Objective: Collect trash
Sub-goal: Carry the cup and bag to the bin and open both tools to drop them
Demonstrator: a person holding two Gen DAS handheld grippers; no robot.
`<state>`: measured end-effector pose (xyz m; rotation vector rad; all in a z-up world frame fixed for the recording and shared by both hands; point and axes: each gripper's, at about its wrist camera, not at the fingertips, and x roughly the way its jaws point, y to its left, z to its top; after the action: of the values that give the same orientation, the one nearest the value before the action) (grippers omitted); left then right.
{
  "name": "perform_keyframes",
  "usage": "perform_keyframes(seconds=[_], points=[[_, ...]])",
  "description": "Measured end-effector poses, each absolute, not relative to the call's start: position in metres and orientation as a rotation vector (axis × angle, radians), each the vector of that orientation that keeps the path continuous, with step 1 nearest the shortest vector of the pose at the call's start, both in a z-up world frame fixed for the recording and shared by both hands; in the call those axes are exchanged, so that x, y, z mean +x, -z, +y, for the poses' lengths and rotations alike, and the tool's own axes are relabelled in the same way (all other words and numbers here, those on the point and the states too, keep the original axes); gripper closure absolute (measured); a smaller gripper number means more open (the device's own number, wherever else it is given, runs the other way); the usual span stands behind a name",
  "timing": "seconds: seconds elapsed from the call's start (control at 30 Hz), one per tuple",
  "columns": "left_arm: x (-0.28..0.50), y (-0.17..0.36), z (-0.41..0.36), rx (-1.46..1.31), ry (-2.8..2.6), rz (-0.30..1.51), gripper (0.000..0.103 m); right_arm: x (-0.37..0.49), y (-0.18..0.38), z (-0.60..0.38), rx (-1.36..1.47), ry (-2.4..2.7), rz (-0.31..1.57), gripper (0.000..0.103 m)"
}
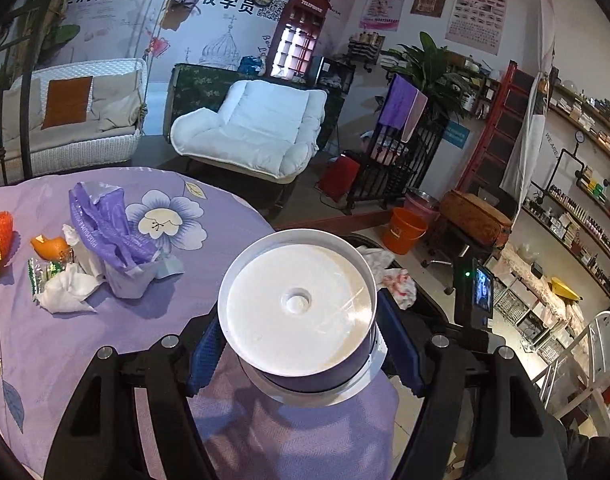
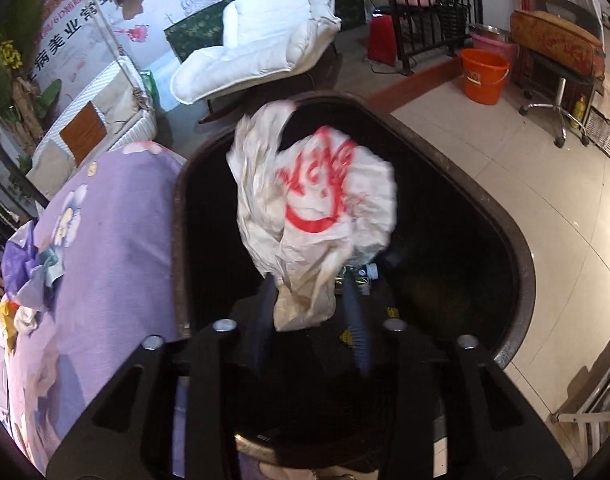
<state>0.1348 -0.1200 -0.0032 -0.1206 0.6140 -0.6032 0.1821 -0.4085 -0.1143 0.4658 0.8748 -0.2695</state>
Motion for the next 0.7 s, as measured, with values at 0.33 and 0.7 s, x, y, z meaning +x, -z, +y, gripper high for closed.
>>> perform_keyframes(seconds=[0.33, 0.7], points=[[0.144, 0.004, -0.177, -0.054, 0.704, 0.641, 0.033, 0.144, 0.099, -0.399, 0.424, 0.254, 0.775, 0.044], [0.169, 0.020, -0.256, 0.025, 0.770, 0.714, 0.033, 0.064, 0.049, -0.411, 0.276, 0.404, 0.563, 0.028]])
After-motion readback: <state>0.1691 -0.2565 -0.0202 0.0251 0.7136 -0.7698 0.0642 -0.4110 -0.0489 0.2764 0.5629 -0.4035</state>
